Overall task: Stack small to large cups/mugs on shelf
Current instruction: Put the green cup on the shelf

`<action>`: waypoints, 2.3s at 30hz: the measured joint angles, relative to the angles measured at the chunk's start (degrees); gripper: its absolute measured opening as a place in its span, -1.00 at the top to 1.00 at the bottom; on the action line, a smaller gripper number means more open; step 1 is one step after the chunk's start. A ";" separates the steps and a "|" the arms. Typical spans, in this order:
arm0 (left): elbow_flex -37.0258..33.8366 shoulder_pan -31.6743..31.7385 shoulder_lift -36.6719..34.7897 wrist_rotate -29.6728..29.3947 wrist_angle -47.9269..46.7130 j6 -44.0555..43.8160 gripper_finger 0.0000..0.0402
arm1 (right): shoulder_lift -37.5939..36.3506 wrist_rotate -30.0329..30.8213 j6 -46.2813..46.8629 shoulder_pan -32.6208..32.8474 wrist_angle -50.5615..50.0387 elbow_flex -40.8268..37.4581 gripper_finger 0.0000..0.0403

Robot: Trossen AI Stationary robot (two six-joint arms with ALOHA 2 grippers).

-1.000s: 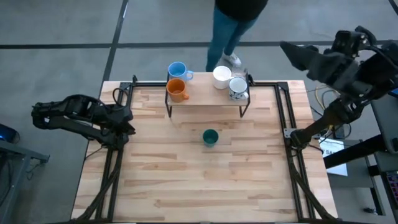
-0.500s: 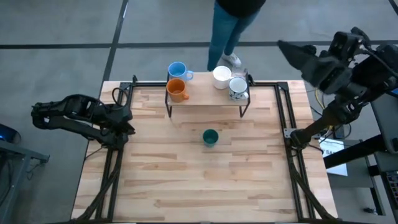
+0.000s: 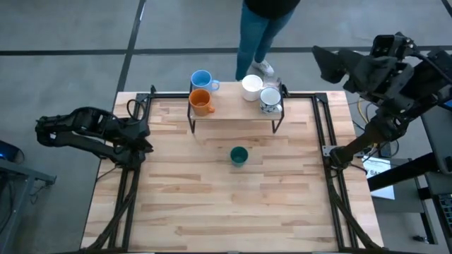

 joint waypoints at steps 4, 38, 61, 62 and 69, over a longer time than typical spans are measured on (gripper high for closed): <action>-0.04 0.02 -0.23 0.00 -0.05 0.02 0.72 | 0.49 -0.02 -0.39 0.00 0.21 0.02 -0.99; -0.17 0.02 -3.25 -0.02 -1.22 0.33 0.72 | 4.03 -6.18 20.02 -0.13 1.98 0.02 -0.99; -0.17 0.00 -3.58 0.00 -1.18 -0.02 0.72 | 8.42 -4.02 36.54 -0.26 27.87 0.30 -0.99; -0.18 0.02 -3.61 0.00 -1.18 -0.02 0.72 | 8.41 -4.02 35.85 -0.26 29.14 0.44 -0.99; -0.20 0.02 -3.52 0.00 -1.16 -0.07 0.72 | 7.85 1.01 31.66 -0.26 29.84 0.52 -0.99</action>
